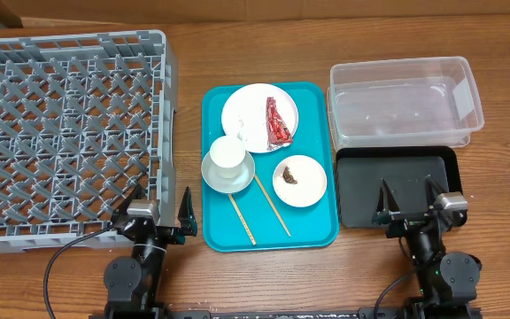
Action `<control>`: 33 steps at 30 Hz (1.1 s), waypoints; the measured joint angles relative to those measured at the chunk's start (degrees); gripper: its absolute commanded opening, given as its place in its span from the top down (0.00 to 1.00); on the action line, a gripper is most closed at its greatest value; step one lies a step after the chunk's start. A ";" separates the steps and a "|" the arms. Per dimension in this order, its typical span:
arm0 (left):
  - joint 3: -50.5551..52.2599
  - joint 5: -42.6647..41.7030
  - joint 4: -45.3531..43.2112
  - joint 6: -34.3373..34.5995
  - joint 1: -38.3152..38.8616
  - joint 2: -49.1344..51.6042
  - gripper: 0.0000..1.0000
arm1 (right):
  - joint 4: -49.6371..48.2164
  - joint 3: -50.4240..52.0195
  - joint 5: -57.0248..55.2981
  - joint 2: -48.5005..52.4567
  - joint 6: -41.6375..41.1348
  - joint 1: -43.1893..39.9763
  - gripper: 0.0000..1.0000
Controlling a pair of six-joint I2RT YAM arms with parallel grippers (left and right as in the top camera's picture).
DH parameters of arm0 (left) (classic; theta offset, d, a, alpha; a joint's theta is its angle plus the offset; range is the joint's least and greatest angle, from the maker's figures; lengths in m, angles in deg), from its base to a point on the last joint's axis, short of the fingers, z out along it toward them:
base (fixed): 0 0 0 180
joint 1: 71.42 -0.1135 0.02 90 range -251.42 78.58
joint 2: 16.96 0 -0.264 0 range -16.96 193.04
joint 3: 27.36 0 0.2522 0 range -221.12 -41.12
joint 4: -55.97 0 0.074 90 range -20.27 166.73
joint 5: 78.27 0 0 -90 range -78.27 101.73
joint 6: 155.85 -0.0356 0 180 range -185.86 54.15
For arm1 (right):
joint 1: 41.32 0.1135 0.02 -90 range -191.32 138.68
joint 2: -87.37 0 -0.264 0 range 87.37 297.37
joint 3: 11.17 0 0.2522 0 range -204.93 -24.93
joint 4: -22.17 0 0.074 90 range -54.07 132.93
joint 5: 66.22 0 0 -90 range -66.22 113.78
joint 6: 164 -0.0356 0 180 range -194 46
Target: Sort waste into correct bins and load items into the dishwasher
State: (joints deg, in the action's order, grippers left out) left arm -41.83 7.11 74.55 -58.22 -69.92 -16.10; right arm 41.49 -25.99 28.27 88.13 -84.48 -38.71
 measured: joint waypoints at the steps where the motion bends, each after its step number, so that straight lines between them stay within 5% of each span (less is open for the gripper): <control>1: -0.37 0.22 1.03 0.20 0.00 0.00 0.00 | 0.72 0.00 0.00 0.00 -0.76 0.00 0.00; 11: -16.79 0.11 17.46 5.18 -0.02 12.31 0.00 | 12.70 -13.35 0.26 8.72 -5.11 0.00 0.00; 24: -52.63 -0.74 50.86 5.44 -0.02 51.89 0.00 | 35.89 -52.02 5.90 50.51 -1.09 0.00 0.00; 30: -57.33 -0.83 57.53 5.33 -0.02 57.86 0.00 | 55.84 -73.53 8.33 69.85 1.09 0.04 0.00; 33: -57.42 -1.25 57.81 5.33 -0.02 58.18 0.00 | 55.34 -77.24 10.91 74.23 1.31 0.02 0.00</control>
State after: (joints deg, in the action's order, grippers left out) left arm -99.25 5.86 132.36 -52.88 -69.94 42.08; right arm 96.83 -103.23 39.17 162.35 -83.17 -38.69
